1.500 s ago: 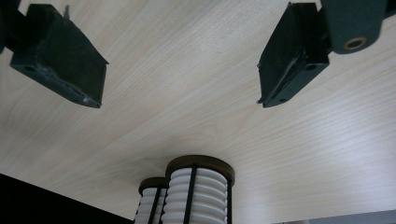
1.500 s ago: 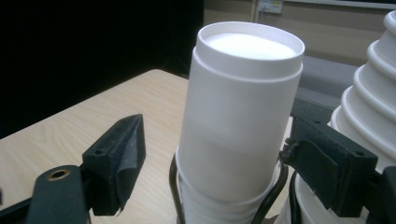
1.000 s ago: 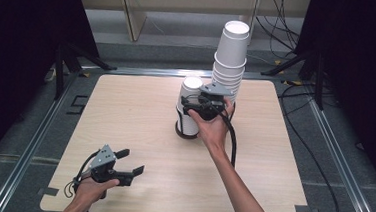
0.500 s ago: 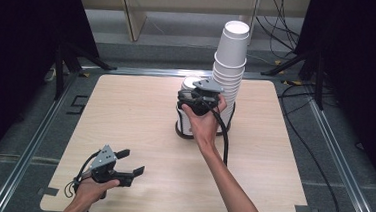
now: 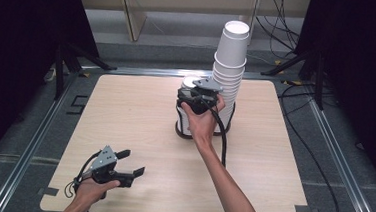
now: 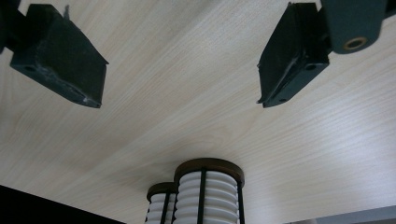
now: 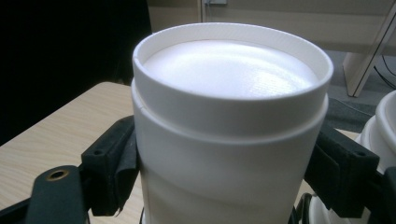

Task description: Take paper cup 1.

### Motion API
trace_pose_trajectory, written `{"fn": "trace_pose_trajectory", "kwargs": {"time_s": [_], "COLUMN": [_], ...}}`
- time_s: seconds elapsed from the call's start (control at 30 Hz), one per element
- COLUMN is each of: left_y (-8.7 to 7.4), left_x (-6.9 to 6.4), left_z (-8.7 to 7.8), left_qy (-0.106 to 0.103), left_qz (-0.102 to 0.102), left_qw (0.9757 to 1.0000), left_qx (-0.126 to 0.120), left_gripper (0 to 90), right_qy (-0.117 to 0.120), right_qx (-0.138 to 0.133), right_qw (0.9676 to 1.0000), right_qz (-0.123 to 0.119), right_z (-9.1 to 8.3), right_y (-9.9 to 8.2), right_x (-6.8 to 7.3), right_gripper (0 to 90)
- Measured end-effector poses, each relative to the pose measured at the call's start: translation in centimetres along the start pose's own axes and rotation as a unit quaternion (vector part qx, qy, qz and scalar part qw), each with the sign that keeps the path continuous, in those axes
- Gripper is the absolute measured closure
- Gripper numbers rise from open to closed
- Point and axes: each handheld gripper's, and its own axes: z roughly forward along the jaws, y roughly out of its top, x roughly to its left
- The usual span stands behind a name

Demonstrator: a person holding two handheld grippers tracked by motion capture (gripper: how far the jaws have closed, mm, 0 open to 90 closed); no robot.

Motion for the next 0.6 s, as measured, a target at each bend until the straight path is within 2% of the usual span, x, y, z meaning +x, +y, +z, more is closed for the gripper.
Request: {"fn": "trace_pose_trajectory", "kwargs": {"time_s": [0.13, 0.27, 0.6], "left_y": [0.0, 0.0, 0.0], "left_x": [0.0, 0.0, 0.0], "left_z": [0.0, 0.0, 0.0], "left_qy": [0.000, 0.000, -0.001], "left_qz": [0.000, 0.000, 0.001], "left_qw": [1.0000, 1.0000, 1.0000], "left_qx": [0.000, 0.000, 0.001], "left_gripper": [14.8, 14.8, 14.8], "right_qy": [-0.004, 0.005, 0.025], "right_qx": [-0.007, -0.015, -0.049], "right_qw": [1.0000, 0.9999, 0.9982], "right_qz": [0.001, 0.000, -0.022], "right_z": [-0.2, -0.7, -3.1], "right_y": [0.1, 0.6, 3.5], "right_x": [0.0, 0.0, 0.3], "right_gripper": [20.9, 21.0, 21.2]}}
